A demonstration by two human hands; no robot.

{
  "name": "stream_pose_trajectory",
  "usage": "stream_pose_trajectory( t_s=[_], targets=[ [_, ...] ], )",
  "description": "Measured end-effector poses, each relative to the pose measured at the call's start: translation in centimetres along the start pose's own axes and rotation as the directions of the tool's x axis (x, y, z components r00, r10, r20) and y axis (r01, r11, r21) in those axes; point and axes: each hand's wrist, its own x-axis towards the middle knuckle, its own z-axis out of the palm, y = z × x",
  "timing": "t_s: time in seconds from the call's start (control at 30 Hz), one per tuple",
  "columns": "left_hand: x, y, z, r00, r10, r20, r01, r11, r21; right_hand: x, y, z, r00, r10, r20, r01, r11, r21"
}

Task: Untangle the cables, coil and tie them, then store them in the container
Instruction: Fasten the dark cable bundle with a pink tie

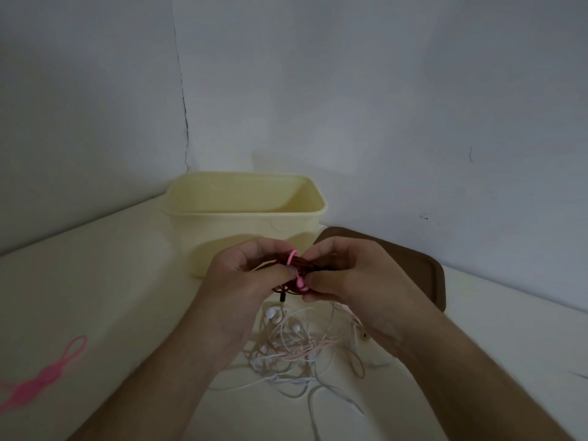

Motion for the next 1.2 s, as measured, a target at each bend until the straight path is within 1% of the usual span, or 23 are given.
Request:
stream_pose_trajectory(
  t_s=[0.13, 0.23, 0.33, 0.43, 0.63, 0.73, 0.9, 1.03, 1.13, 1.2],
  targets=[
    [-0.2, 0.2, 0.1, 1.000, -0.014, -0.005, 0.014, 1.000, 0.013, -0.2, -0.2, 0.1, 1.000, 0.015, 0.001, -0.015, 1.000, 0.023],
    [-0.2, 0.4, 0.1, 0.999, -0.033, 0.028, 0.033, 0.999, 0.010, -0.2, -0.1, 0.1, 1.000, 0.013, -0.025, -0.012, 0.999, 0.040],
    [-0.3, 0.3, 0.2, 1.000, -0.019, 0.018, 0.018, 0.997, 0.076, -0.1, -0.1, 0.1, 0.998, 0.005, -0.066, -0.002, 0.999, 0.034],
    [-0.4, 0.2, 0.3, 0.999, 0.022, -0.030, -0.017, 0.989, 0.145, -0.1, -0.2, 0.4, 0.997, -0.007, -0.082, 0.006, 1.000, -0.013],
    [-0.7, 0.4, 0.4, 0.998, 0.052, -0.038, -0.046, 0.987, 0.151, -0.4, -0.3, 0.8, 0.994, -0.004, -0.107, -0.011, 0.990, -0.144],
    [-0.8, 0.4, 0.6, 0.998, 0.046, -0.045, -0.040, 0.991, 0.131, -0.5, -0.3, 1.0, 0.990, -0.032, -0.136, 0.003, 0.979, -0.205],
    [-0.7, 0.3, 0.6, 0.998, 0.015, -0.064, -0.007, 0.992, 0.122, -0.6, -0.3, 1.0, 0.984, -0.046, -0.171, 0.019, 0.987, -0.157],
    [-0.7, 0.4, 0.6, 0.997, 0.018, -0.078, -0.011, 0.995, 0.099, -0.6, -0.2, 1.2, 0.979, -0.061, -0.192, 0.039, 0.993, -0.114],
    [-0.6, 0.3, 0.4, 0.998, 0.005, -0.061, 0.000, 0.997, 0.072, -0.5, -0.1, 1.2, 0.981, -0.049, -0.186, 0.040, 0.998, -0.056],
    [-0.5, 0.3, 0.2, 0.999, -0.019, -0.032, 0.019, 1.000, 0.021, -0.4, 0.0, 1.0, 0.987, -0.038, -0.155, 0.036, 0.999, -0.015]
  ],
)
